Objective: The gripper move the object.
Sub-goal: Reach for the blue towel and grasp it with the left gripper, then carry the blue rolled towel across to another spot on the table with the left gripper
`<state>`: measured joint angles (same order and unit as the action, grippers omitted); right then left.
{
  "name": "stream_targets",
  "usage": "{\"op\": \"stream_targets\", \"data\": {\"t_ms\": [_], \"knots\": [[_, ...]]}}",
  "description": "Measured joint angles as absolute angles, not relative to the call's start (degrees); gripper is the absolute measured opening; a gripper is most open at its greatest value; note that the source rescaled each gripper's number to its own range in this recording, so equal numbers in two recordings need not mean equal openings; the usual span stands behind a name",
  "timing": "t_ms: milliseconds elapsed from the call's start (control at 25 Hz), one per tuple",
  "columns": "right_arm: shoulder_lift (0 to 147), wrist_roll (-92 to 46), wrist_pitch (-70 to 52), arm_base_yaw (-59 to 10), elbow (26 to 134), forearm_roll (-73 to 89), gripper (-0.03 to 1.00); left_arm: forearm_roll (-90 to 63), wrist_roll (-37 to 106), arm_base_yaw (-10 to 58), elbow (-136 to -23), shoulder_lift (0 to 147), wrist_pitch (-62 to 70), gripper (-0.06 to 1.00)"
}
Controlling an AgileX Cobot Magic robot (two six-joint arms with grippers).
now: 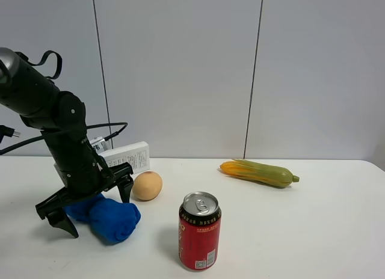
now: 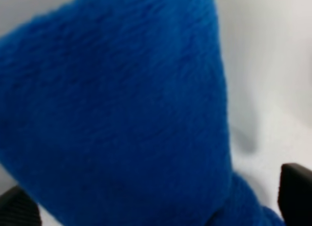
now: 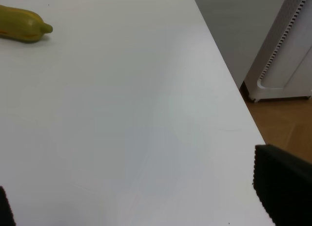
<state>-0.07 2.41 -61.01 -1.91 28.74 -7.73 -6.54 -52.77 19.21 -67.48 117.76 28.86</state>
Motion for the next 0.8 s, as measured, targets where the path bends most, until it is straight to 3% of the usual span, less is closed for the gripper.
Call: {"op": "stream_targets", "data": {"t_ms": [80, 120, 160, 200, 480, 800], "knots": [[-0.1, 2.4, -61.0, -1.9, 28.7, -7.7, 1.00, -6.5, -52.8, 19.2, -67.5, 117.8, 28.7, 0.50], [-0.1, 2.4, -61.0, -1.9, 28.7, -7.7, 1.00, -6.5, -52.8, 19.2, -67.5, 117.8, 28.7, 0.24], [-0.1, 2.4, -61.0, -1.9, 28.7, -7.7, 1.00, -6.5, -52.8, 19.2, -67.5, 117.8, 28.8, 0.07], [-0.1, 2.4, -61.0, -1.9, 28.7, -7.7, 1.00, -6.5, -52.6, 19.2, -67.6, 117.8, 28.9, 0.00], [-0.1, 2.4, -61.0, -1.9, 28.7, -7.7, 1.00, -5.4, -49.7, 19.2, -67.6, 117.5, 30.6, 0.01], [-0.1, 2.4, -61.0, -1.9, 28.7, -7.7, 1.00, -5.2, -26.7, 20.8, -67.6, 108.8, 31.9, 0.01]]}}
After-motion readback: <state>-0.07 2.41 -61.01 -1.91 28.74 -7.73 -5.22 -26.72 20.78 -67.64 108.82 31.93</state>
